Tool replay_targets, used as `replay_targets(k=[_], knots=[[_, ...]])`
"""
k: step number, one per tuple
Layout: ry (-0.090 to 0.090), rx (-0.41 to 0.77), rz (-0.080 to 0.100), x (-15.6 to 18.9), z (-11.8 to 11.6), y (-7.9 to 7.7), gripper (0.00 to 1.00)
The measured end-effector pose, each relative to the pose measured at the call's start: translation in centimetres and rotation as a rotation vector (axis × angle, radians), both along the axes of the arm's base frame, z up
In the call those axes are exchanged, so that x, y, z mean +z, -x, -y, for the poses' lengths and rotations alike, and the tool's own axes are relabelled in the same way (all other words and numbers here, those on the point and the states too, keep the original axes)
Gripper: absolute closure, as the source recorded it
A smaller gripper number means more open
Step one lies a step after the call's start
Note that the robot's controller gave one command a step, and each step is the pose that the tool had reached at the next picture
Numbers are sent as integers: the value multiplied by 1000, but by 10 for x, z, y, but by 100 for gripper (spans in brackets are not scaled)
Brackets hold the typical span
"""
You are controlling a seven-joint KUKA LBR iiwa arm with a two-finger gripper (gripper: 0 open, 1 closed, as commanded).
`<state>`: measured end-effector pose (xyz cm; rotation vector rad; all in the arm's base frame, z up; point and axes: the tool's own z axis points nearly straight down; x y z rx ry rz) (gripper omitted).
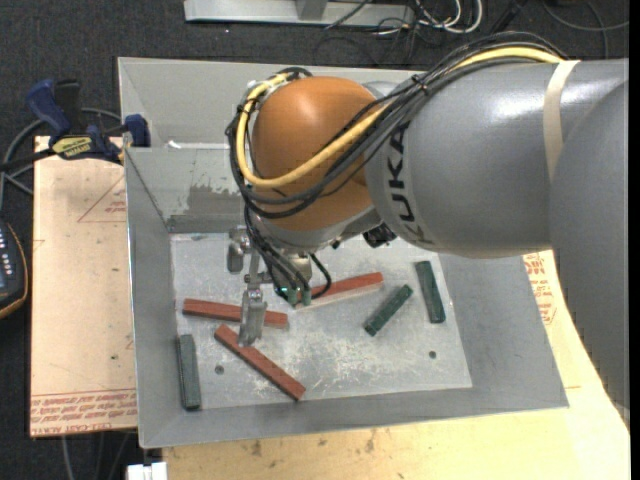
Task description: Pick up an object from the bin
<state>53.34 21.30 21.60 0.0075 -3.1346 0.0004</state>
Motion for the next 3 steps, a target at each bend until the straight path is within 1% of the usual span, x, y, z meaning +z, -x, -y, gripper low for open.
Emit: replay_targets(k=[1,2,3], knots=[[-2,144,6,-150,-5,-101,0],[-3,82,10,-144,-4,-66,0],[-1,200,5,-146,52,30,0]])
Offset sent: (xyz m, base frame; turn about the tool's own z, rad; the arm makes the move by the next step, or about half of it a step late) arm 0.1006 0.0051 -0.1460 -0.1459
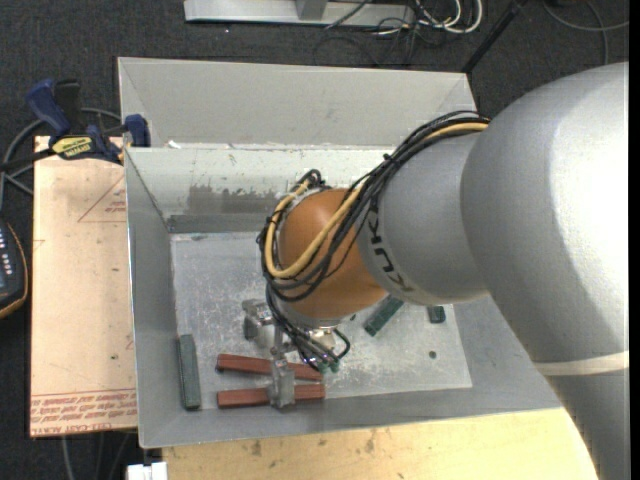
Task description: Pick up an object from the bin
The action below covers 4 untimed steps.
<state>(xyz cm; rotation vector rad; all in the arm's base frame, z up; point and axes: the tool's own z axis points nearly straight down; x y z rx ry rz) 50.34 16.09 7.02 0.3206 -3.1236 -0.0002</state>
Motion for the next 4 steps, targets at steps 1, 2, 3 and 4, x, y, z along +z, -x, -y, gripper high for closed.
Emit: replay_targets(k=[1,2,3,4], knots=[[-3,1,4,2,-2,-3,100],[-4,0,8,1,-1,-3,0],[-2,1,2,2,-2,-2,100],[-3,122,12,149,10,-7,100]])
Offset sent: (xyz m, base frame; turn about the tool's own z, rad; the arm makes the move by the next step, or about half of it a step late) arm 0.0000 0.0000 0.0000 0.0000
